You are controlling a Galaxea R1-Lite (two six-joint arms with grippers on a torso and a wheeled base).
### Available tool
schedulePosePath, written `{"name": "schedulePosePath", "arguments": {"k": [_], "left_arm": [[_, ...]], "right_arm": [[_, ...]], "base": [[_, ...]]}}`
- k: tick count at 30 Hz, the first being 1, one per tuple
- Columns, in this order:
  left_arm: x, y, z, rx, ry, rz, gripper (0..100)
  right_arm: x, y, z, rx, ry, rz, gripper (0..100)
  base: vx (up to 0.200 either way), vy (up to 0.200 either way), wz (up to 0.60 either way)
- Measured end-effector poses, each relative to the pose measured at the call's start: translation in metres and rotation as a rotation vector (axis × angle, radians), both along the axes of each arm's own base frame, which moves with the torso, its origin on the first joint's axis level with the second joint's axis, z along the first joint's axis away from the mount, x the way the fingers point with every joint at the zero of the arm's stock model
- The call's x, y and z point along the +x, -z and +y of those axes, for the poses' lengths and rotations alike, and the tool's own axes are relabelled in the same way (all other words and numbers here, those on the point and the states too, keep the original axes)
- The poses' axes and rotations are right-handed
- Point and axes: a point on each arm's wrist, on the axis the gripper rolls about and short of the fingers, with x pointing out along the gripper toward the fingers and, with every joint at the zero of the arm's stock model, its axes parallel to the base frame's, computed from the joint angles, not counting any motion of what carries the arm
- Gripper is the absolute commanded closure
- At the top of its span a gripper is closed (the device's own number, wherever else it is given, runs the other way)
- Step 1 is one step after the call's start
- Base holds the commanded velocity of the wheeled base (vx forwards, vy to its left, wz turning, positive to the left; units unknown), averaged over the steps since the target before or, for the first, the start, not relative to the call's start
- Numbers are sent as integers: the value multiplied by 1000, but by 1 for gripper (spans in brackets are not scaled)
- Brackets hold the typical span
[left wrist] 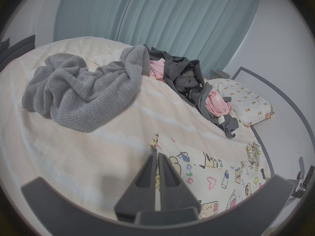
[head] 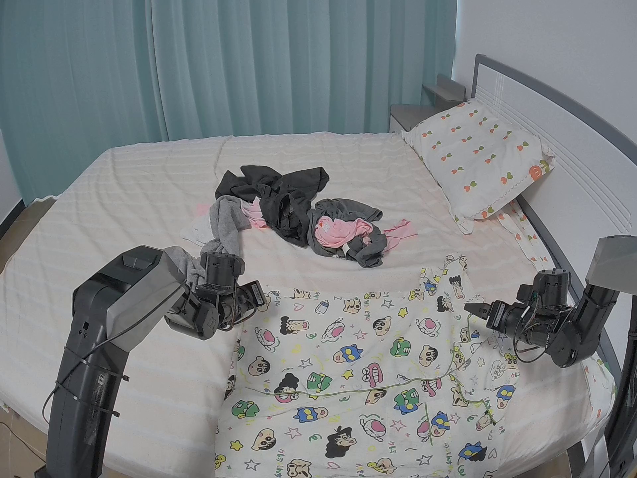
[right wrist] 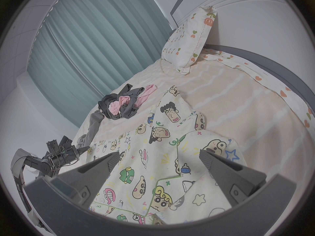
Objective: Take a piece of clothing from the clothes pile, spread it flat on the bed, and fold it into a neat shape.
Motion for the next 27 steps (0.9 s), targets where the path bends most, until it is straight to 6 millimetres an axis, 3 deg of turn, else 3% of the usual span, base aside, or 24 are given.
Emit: {"name": "schedulePosePath", "arguments": {"k": [9,17,18,27], "left_arm": [[7,-6,15,-14,-35,-44,100],[0,-1,15,-6,-28,-1,100],[-1,0,15,-1,-26,15,0],[-4,1,1,2,7,24,0]], "right_arm": [[0,0,0,2,2,-2,0],[1,0,0,2,2,-1,0],[1,0,0,2,2,-1,0],[0,0,0,1,0,-1,0]], "base": [[0,0,0],[0,0,0],[0,0,0],[0,0,0]]}}
